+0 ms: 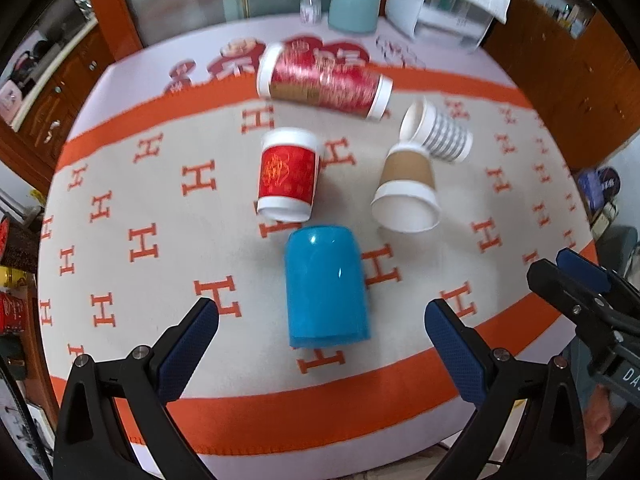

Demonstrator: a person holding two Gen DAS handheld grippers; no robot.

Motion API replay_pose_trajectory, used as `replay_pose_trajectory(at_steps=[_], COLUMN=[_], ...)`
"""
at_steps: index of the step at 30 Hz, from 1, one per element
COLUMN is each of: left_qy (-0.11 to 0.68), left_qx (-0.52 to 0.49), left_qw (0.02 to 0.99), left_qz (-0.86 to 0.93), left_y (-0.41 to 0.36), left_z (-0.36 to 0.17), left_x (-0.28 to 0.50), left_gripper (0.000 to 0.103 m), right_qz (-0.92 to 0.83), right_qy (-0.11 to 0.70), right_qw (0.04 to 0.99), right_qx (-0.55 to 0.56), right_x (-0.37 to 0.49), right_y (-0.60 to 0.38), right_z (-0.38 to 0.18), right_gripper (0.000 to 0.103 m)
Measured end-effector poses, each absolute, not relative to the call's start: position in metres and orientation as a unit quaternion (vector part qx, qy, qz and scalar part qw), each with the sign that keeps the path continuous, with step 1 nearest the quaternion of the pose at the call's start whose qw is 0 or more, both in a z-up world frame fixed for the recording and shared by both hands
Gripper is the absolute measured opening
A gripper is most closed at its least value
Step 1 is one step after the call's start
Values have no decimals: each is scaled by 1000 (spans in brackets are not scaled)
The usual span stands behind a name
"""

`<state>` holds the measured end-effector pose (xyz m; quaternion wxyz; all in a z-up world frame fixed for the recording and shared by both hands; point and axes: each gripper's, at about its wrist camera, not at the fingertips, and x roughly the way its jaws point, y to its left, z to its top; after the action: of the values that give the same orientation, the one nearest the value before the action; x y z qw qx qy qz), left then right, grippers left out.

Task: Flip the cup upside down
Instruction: 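Move the left gripper to the lying blue cup and close around it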

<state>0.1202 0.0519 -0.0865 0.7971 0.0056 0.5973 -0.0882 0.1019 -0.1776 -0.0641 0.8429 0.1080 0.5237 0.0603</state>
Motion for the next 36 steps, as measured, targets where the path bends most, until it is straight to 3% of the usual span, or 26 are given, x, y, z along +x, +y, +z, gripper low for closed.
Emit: replay_pose_trajectory(at_steps=[7, 18, 27, 36], left_qy=[647, 696, 707, 729], left_qx=[-35, -54, -37, -17], left_qw=[753, 704, 696, 676], left_qz=[-111, -135, -119, -107], left_y=[62, 45, 30, 23], left_z=[-130, -174, -187, -204], left_x=[155, 179, 187, 182], left_gripper=[102, 92, 79, 75], right_qz=[32, -2, -11, -14], right_qy=[576, 617, 631, 629], right_qw=[806, 770, 756, 757], right_qx=[132, 159, 172, 179], right_x=[138, 147, 141, 139], right_y=[-177, -184, -189, -194], right_z=[-127, -188, -201, -200], right_gripper=[80, 80, 80, 80])
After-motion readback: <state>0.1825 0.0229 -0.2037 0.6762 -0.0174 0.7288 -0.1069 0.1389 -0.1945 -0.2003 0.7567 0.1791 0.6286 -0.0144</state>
